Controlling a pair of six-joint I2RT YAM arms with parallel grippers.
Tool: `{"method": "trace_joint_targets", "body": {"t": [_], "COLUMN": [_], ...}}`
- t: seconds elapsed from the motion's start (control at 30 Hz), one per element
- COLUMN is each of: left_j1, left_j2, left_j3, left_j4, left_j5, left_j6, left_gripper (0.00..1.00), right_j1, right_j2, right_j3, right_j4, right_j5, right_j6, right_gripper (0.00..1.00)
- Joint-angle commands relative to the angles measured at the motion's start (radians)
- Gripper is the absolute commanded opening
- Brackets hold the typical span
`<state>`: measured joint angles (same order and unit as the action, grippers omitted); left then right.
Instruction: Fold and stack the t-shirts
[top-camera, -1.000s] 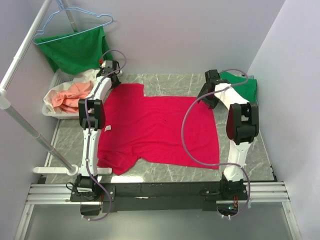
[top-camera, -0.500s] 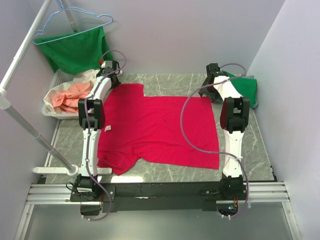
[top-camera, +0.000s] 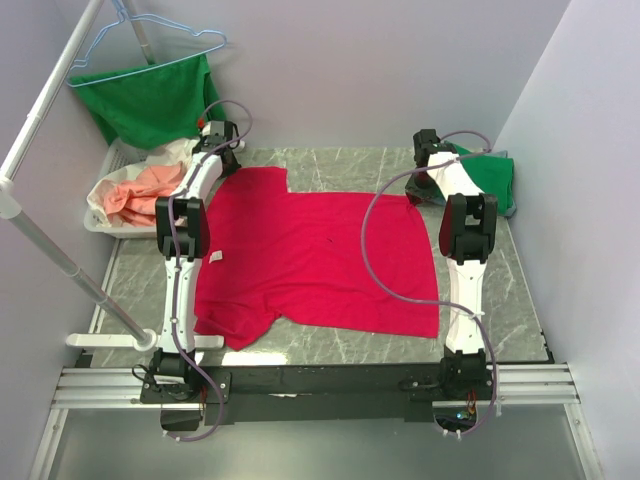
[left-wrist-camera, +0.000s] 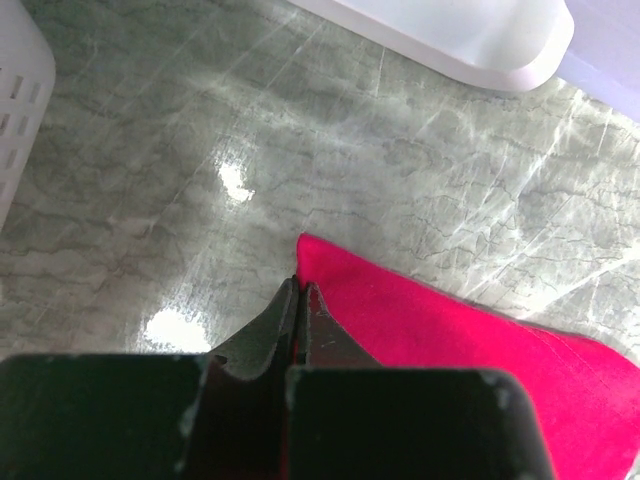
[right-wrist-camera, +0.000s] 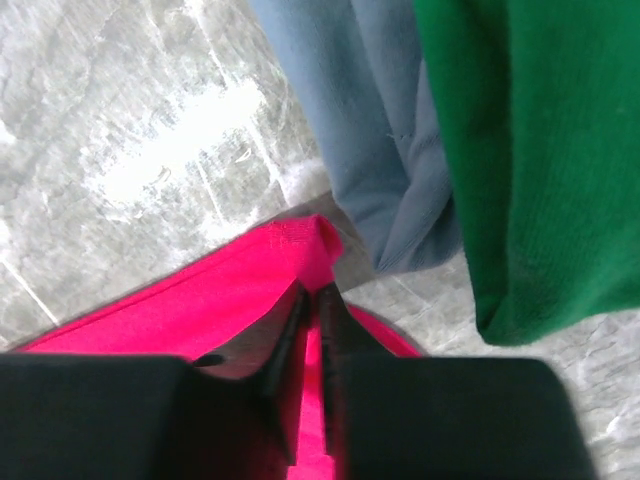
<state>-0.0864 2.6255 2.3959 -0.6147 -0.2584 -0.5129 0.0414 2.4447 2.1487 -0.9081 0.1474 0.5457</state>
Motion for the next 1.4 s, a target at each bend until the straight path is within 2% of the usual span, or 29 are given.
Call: {"method": "trace_joint_targets", "body": {"t": [0.0,0.13,0.4,0.67,0.9,1.13,1.37], "left_j1": [0.002,0.002,0.001,0.001,-0.001,-0.001,-0.009], "left_j2": [-0.107,-0.139,-0.2,-0.228,-0.274,-0.329,-0.389], "left_j3": [-0.009,-0.018,-0.004,-0.015,-0.034,-0.055,-0.139], "left_j4": [0.027,0.069,0.153,0.158,0.159,0.17,0.155], "left_j5": [0.005,0.004,-0.027,-0.03,-0.048,-0.067,-0.047], "left_j6": [0.004,-0.001,0.002,0.007,0.005,0.007,0.019], "left_gripper": [0.01,0.01,0.01,0.01,0.01,0.01,0.01], "right_j1": [-0.014,-0.028,-0.075,-0.092,-0.097,-0.097,-0.098], "right_j2": [-0.018,-0.056,-0.111,-0.147,-0.234,-0.242,-0.28], "right_j3": [0.01,0.022,0.039,0.056,-0.022,-0.007,-0.105], "right_j4": [-0.011,-0.002,0.035,0.06,0.129,0.118,0.149], "right_j5": [0.012,0.034,0.023,-0.02,-0.028,-0.037,-0.071], "right_j6": [0.008,0.016,0.013,-0.021,-0.027,-0.027,-0.023], "right_gripper": [0.08,0.0,0.0,0.0,0.0,0.0,0.0]}}
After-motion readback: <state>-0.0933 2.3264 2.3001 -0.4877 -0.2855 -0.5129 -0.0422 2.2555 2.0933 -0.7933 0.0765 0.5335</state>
